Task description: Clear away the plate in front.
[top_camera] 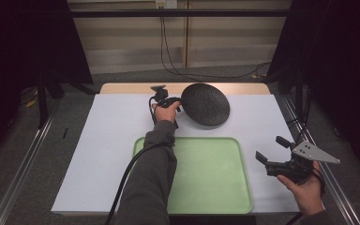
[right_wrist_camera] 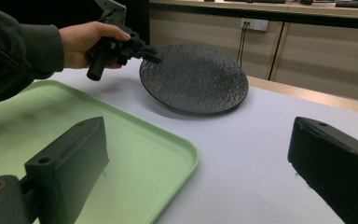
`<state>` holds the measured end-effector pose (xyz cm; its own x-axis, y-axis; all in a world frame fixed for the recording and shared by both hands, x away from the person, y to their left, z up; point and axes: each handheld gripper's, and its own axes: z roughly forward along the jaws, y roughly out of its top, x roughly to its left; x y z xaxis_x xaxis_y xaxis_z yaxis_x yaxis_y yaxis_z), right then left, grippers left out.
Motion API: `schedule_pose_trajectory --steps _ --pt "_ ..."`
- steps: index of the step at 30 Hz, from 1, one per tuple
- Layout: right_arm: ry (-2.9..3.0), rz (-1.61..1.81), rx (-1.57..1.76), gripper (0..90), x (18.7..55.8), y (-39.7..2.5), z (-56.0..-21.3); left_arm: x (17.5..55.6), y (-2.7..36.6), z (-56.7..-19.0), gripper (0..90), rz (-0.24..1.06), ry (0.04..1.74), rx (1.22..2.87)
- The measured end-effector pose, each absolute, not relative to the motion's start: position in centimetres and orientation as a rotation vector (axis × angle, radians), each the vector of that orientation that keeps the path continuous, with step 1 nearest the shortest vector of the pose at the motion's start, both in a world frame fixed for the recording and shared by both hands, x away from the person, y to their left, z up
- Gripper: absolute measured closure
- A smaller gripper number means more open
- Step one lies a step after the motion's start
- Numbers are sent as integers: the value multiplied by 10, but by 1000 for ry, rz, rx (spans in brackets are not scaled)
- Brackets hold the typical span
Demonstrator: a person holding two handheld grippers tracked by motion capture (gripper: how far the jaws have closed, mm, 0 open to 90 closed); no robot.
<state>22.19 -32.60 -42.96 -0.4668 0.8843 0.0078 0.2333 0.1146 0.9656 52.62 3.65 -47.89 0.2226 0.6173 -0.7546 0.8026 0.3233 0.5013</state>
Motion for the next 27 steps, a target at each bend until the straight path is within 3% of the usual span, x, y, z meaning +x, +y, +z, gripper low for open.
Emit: schedule_pose_trajectory --steps 14,27 --pt "1783 1396 1083 37 220 -328 -428 525 21 -449 873 -89 1391 1457" --pt "1784 1386 1088 34 220 -328 -428 526 30 -429 871 -141 1389 1432"
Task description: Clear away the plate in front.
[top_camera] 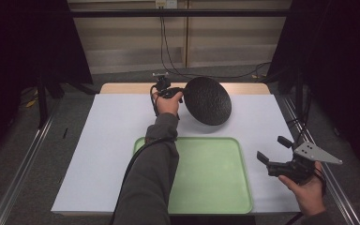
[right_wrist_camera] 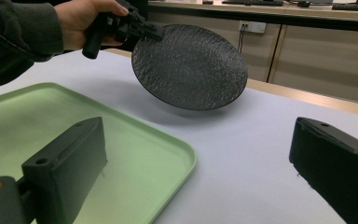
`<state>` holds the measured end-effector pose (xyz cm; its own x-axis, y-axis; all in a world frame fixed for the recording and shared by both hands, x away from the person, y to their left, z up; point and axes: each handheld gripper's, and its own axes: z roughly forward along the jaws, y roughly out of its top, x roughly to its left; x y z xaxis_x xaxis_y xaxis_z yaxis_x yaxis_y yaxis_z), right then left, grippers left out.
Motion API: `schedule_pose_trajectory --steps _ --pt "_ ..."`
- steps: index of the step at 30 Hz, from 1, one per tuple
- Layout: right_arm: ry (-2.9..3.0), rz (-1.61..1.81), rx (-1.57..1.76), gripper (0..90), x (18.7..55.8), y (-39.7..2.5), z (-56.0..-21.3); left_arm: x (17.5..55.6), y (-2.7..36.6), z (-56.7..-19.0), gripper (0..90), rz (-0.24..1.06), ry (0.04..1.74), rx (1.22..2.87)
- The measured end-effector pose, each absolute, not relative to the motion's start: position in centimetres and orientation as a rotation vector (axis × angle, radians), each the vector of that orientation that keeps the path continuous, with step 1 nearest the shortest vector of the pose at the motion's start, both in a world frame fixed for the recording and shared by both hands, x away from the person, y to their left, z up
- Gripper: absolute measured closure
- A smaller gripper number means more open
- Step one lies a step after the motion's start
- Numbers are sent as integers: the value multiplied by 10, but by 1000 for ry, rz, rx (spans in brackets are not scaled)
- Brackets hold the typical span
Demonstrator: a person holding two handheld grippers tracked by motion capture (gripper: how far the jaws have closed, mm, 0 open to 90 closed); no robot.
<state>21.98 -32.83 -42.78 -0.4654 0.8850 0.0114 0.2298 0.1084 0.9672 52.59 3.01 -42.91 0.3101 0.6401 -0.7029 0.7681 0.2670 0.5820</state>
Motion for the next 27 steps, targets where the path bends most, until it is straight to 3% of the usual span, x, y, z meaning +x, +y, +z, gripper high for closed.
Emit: schedule_pose_trajectory --steps 27 --pt "1776 1436 1063 0 218 -330 -426 508 65 -388 869 -197 1336 1472"
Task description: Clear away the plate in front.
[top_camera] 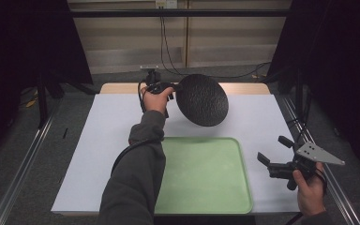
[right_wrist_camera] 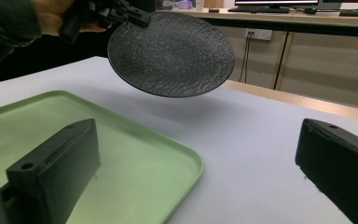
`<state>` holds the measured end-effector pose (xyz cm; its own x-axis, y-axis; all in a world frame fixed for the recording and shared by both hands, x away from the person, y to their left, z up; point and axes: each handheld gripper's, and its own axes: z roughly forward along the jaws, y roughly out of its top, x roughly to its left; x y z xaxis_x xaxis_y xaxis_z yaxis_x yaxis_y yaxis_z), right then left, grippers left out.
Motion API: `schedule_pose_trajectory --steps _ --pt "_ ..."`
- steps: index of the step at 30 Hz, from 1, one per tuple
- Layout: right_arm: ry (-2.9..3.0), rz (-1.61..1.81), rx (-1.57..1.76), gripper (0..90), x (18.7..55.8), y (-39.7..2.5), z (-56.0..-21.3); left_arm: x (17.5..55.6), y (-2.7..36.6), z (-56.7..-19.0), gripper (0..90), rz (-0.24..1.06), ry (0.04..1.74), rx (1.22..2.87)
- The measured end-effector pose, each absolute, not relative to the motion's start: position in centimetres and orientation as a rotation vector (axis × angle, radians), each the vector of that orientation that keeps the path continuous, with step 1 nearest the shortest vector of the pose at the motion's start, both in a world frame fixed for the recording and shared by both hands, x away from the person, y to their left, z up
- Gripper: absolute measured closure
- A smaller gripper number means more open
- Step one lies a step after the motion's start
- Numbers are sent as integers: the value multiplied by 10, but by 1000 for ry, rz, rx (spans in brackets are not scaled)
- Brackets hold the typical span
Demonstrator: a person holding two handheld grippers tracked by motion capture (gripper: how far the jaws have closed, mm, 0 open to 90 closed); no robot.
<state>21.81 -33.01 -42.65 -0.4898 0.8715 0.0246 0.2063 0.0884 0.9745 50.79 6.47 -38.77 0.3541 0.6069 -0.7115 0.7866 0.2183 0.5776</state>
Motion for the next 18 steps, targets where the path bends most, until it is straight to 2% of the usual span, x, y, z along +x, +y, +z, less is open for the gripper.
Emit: schedule_pose_trajectory --steps 18 --pt "1792 1423 1049 0 219 -327 -428 493 92 -384 868 -222 1331 1545"
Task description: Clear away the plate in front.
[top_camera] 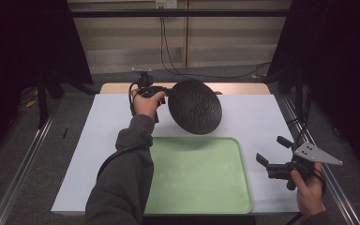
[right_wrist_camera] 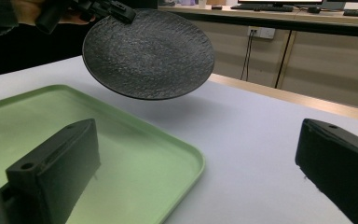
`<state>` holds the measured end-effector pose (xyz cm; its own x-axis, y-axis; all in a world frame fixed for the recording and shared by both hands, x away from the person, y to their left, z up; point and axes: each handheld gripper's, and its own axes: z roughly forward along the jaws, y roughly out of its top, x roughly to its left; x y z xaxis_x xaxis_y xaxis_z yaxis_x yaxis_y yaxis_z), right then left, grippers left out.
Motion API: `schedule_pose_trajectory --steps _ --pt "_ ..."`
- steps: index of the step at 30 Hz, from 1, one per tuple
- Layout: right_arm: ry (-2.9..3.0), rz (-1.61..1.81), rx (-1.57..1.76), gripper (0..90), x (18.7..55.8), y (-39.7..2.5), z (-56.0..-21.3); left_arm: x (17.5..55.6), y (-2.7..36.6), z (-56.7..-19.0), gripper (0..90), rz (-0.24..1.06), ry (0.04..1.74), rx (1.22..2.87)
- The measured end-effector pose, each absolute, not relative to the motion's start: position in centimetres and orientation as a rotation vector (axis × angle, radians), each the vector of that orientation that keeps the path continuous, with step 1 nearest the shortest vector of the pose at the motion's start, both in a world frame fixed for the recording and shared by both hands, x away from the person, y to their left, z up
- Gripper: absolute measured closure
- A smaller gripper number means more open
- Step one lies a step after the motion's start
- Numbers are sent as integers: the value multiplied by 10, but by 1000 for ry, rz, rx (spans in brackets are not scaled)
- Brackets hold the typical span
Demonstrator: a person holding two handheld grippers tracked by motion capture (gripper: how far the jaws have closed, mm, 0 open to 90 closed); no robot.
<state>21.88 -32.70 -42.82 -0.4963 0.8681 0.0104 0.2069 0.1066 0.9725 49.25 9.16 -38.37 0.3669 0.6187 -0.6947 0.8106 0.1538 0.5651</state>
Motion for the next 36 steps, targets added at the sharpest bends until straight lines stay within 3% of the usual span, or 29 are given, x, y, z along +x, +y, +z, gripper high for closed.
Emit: schedule_pose_trajectory --steps 36 --pt "1798 1413 1042 0 219 -326 -429 456 134 -378 869 -234 1297 1601"
